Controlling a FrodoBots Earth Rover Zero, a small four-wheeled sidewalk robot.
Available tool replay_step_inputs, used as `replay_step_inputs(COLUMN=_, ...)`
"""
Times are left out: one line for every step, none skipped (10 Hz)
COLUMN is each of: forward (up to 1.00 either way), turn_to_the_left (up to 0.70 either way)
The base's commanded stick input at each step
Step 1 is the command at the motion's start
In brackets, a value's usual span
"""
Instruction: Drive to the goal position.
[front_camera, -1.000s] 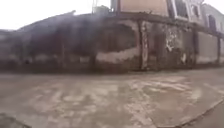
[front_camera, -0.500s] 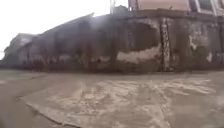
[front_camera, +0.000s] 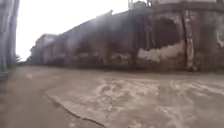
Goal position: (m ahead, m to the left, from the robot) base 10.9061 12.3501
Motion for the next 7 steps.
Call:
replay_step_inputs(forward=0.00, turn_to_the_left=0.45)
replay_step_inputs(forward=0.00, turn_to_the_left=0.45)
replay_step_inputs(forward=0.00, turn_to_the_left=0.45)
replay_step_inputs(forward=0.00, turn_to_the_left=0.45)
replay_step_inputs(forward=0.00, turn_to_the_left=0.45)
replay_step_inputs(forward=0.00, turn_to_the_left=0.45)
replay_step_inputs(forward=0.00, turn_to_the_left=0.45)
